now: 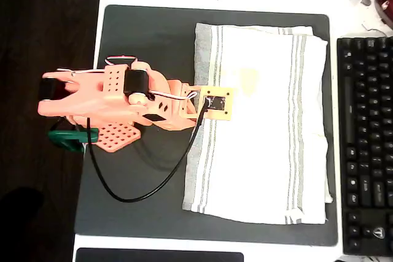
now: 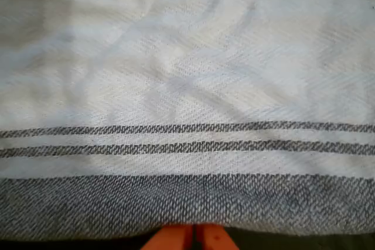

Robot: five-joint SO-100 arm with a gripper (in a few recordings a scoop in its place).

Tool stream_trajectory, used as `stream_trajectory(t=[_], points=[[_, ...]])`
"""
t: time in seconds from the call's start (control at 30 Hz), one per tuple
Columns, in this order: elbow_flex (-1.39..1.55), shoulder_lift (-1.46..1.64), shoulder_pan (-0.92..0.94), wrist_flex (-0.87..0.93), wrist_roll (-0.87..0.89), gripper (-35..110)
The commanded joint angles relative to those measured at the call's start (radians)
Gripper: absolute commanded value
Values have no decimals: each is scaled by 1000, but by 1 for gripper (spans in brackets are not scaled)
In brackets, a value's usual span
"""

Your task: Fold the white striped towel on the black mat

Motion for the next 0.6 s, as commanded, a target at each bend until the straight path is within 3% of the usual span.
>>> stream_trajectory(t=[0.0,0.57], points=[[23,23,12,25,-106,0],[23,23,11,25,-107,0]])
